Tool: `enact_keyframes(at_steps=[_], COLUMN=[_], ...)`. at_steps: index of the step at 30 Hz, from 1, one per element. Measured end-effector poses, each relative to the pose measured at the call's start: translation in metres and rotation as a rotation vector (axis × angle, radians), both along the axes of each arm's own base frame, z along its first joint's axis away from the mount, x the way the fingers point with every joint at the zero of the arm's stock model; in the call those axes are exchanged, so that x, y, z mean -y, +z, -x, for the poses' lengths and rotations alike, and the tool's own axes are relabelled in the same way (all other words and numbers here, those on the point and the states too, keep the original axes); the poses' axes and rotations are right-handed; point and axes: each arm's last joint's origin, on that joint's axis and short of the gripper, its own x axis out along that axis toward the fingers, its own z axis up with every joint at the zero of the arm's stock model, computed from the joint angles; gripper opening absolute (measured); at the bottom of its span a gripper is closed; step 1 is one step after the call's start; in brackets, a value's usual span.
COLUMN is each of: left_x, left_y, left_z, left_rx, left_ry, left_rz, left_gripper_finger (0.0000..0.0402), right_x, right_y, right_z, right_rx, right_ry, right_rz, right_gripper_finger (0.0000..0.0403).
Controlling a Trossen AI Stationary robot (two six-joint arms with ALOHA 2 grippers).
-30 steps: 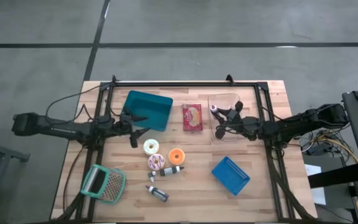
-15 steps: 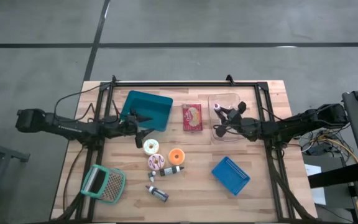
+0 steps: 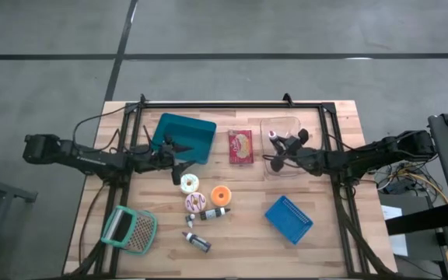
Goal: Pick & Place Food Item
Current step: Put the pink food coloring bottle into the transparent bin
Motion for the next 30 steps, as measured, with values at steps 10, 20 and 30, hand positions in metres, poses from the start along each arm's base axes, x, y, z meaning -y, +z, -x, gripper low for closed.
enact_keyframes(at_steps=[10,20,30], left_x=[0.0,0.0,0.0], left_y=[0.001,0.005,0.005], left_z=[0.0,-0.001,-0.001], left_rx=[0.021,0.063,0.061], left_ry=[0.001,0.001,0.0], left_rz=[0.002,0.0,-0.005], left_gripper_finger=[0.0252,0.0252,0.0252], right_x=[0.0,0.03,0.055], right_y=[0.002,0.009,0.004], right_z=[-0.001,-0.001,0.003], right_rx=[0.033,0.12,0.125], right_ry=[0.013,0.023,0.027], right_rz=[-0.02,-0.04,-0.07], right_gripper_finger=[0.0074,0.0074,0.0072])
